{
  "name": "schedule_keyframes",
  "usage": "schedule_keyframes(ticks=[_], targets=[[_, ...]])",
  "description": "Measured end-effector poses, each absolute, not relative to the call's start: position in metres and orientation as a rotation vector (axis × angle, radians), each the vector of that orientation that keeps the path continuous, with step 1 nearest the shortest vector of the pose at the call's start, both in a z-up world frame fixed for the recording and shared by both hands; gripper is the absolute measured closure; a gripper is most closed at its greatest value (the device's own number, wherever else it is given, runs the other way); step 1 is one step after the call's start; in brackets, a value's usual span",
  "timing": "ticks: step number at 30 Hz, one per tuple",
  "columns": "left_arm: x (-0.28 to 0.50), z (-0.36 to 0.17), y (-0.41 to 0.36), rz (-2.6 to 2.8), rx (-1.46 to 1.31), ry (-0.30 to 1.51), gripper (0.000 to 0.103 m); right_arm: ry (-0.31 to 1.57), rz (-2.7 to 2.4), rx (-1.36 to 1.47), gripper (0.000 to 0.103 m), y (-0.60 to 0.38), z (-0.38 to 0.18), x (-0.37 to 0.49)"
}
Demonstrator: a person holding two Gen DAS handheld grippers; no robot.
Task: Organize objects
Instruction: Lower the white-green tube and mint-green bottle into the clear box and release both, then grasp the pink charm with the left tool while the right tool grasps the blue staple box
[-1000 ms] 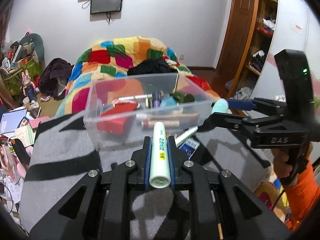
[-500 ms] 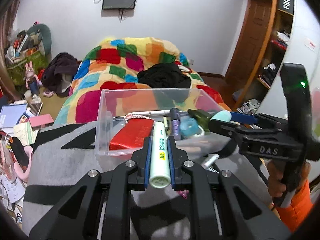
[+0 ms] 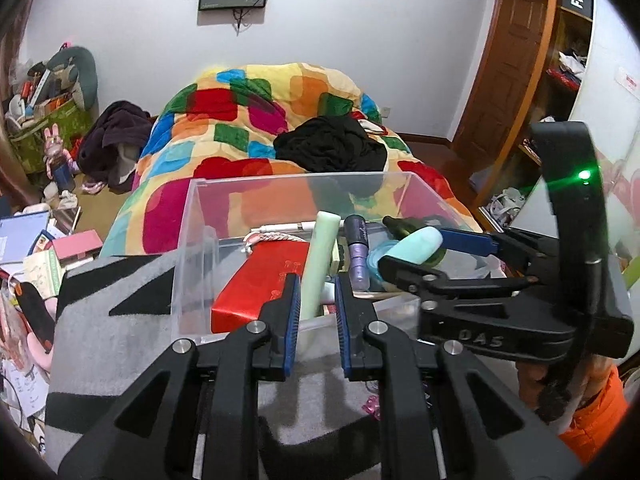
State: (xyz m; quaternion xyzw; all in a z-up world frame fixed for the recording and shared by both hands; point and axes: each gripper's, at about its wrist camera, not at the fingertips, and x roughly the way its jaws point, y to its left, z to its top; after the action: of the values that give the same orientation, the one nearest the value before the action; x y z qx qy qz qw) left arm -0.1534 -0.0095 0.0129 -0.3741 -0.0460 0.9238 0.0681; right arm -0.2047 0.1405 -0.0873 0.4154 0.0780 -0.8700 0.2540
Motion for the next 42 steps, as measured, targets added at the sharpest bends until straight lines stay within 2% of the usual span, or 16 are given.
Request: schedule_keyframes(ticks=[7, 14, 19, 21, 34, 37, 40, 42], targets=[[-0.143, 0.021, -0.009, 2.789, -1.098, -0.140, 0.073, 0.227, -2.358, 1.110, 0.027, 0.143, -0.082, -0.196], [-0.124, 0.035, -0.006, 2.819, -1.035, -0.112, 0.048, 0.255, -2.358, 1.051, 0.026, 0.155, -0.069, -0.175], [-0.110, 0.035, -0.005, 2.809, -1.031, -0.091, 0.044, 0.276, -2.368, 0.998, 0.021, 0.171, -0.061, -0.154], [-0.107, 0.031, -0.004, 2.803, -1.046, -0.087, 0.035, 0.276, -2.371, 0.986, 0.020, 0.178, -0.060, -0.147], [-0.093, -0.031, -0.001, 2.676, -1.309, -0.061, 0.035, 0.428, -2.168, 1.153, 0.019, 0.167, -0.129, -0.123], [-0.091, -0.040, -0.002, 2.651, -1.345, -0.067, 0.035, 0.440, -2.133, 1.165, 0.022, 0.161, -0.138, -0.124], [-0.093, -0.042, 0.001, 2.633, -1.357, -0.064, 0.035, 0.399, -2.102, 1.178, 0.042, 0.162, -0.138, -0.128], [-0.096, -0.043, 0.005, 2.615, -1.361, -0.058, 0.035, 0.373, -2.099, 1.185, 0.050, 0.166, -0.138, -0.131]])
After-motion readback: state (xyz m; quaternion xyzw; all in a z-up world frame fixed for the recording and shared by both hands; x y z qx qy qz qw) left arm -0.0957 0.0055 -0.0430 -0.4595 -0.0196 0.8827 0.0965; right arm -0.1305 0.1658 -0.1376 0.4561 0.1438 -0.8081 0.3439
